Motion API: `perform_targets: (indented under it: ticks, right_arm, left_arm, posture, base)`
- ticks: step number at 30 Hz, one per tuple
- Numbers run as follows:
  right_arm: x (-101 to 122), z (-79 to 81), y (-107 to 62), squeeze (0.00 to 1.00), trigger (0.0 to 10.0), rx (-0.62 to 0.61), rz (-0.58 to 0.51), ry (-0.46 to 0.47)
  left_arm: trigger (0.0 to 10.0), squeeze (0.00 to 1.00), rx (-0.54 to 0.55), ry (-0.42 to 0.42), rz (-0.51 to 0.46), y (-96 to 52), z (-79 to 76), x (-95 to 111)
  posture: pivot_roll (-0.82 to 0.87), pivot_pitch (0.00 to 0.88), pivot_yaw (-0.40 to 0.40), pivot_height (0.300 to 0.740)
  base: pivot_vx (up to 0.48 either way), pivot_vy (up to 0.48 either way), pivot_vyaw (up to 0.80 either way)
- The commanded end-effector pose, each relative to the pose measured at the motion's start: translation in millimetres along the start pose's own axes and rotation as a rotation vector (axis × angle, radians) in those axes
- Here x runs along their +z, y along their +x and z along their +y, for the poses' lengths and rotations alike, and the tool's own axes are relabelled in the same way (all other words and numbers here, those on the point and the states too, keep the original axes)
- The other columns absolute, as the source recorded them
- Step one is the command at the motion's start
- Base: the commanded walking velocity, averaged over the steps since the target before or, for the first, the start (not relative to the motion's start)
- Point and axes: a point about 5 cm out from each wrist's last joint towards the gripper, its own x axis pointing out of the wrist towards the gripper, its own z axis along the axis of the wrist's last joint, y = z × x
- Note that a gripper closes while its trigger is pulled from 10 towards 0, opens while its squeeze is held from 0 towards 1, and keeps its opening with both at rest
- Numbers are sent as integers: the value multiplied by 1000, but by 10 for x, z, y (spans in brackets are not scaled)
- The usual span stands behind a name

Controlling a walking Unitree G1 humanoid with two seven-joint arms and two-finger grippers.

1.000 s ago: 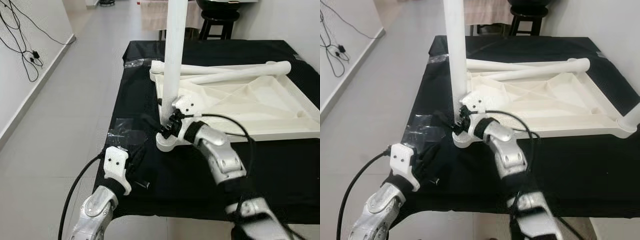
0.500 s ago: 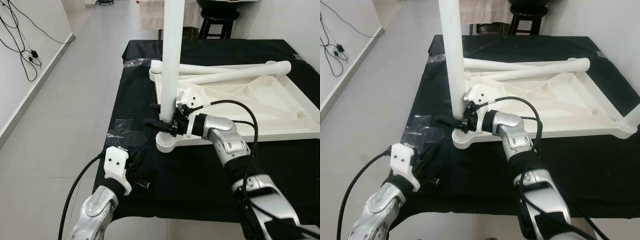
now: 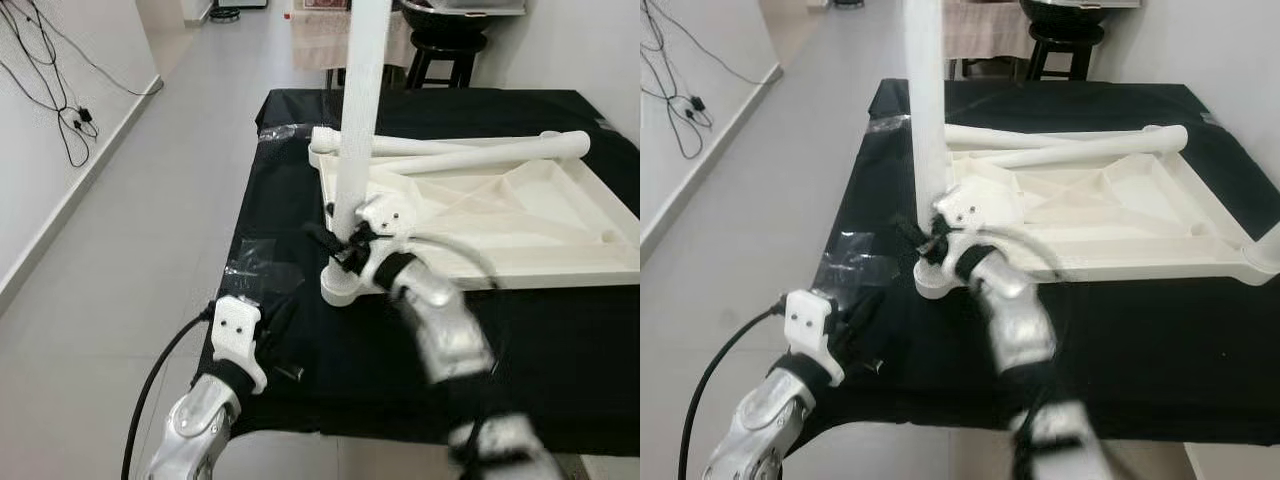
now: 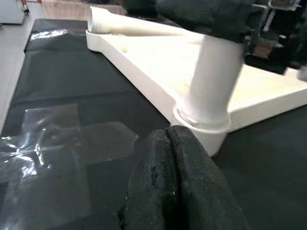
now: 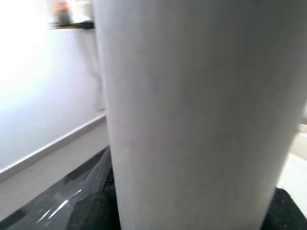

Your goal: Building children table

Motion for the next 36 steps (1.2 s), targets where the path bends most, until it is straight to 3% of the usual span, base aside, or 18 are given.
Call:
perform_targets:
  ticks: [1, 8, 9, 13, 14, 15, 16, 17, 18, 25, 26, 29, 30, 35, 36]
  right_arm:
    - [-331, -54, -126, 0, 0, -56, 156, -4]
    - [-303, 147, -19, 0, 0, 59, 133, -71]
    - [-287, 174, 28, 0, 10000, 74, 126, -74]
    - [-256, 196, 52, 0, 10000, 81, 116, -61]
    - [-199, 193, 87, 1000, 10000, 102, 92, -27]
    - [-199, 193, 87, 1000, 10000, 102, 92, -27]
    - [-62, 177, 140, 910, 10000, 157, 37, 14]
    - [-62, 177, 140, 910, 10000, 157, 37, 14]
    - [65, 131, 186, 0, 10000, 227, -15, 27]
    - [220, -42, 266, 0, 10000, 455, -44, 11]
    - [161, -132, 305, 0, 10000, 522, -7, -75]
    - [124, -182, 337, 0, 10000, 534, 17, -95]
    - [100, -235, 372, 0, 6000, 545, 45, -105]
    - [89, -268, 392, 0, 6000, 551, 63, -106]
    - [98, -310, 417, 0, 0, 549, 73, -94]
  left_arm:
    - [10000, 0, 7, 4, 13, -32, 15, -25]
    - [10000, 0, 10, 7, 16, -39, 6, -38]
    - [10000, 0, 13, 8, 15, -41, 3, -39]
    - [10000, 0, 15, 8, 15, -42, 0, -39]
    - [10000, 0, 14, 7, 15, -41, -1, -38]
    - [10000, 0, 14, 7, 15, -41, -1, -38]
    - [10000, 0, 11, 4, 15, -37, -3, -36]
    - [10000, 0, 11, 4, 15, -37, -3, -36]
    - [10000, 0, 9, 2, 15, -33, -5, -34]
    - [10000, 0, 10, 2, 11, -24, -9, -27]
    - [10000, 0, 12, 2, 10, -21, -10, -24]
    - [10000, 0, 12, 2, 10, -18, -13, -24]
    - [10000, 0, 12, 2, 10, -17, -15, -26]
    - [10000, 0, 12, 2, 10, -17, -16, -28]
    - [10000, 0, 12, 1, 10, -16, -19, -28]
  posture:
    - [69, 117, -16, 740]
    - [84, 106, -36, 740]
    - [84, 106, -36, 740]
    - [86, 103, -34, 740]
    - [83, 106, -27, 740]
    - [83, 106, -27, 740]
    - [81, 106, -24, 740]
    - [81, 106, -24, 740]
    - [81, 106, -24, 740]
    - [88, 106, -30, 740]
    - [90, 106, -30, 740]
    - [92, 103, -30, 740]
    - [95, 104, -31, 740]
    - [94, 103, -30, 740]
    - [95, 103, -31, 740]
  base:
    - [0, 0, 0]
    - [0, 0, 0]
    - [0, 0, 0]
    - [0, 0, 0]
    - [0, 0, 0]
    - [0, 0, 0]
    - [0, 0, 0]
    - [0, 0, 0]
    - [0, 0, 0]
    - [0, 0, 0]
    - [0, 0, 0]
    - [0, 0, 0]
    - [0, 0, 0]
    - [0, 0, 0]
    - [0, 0, 0]
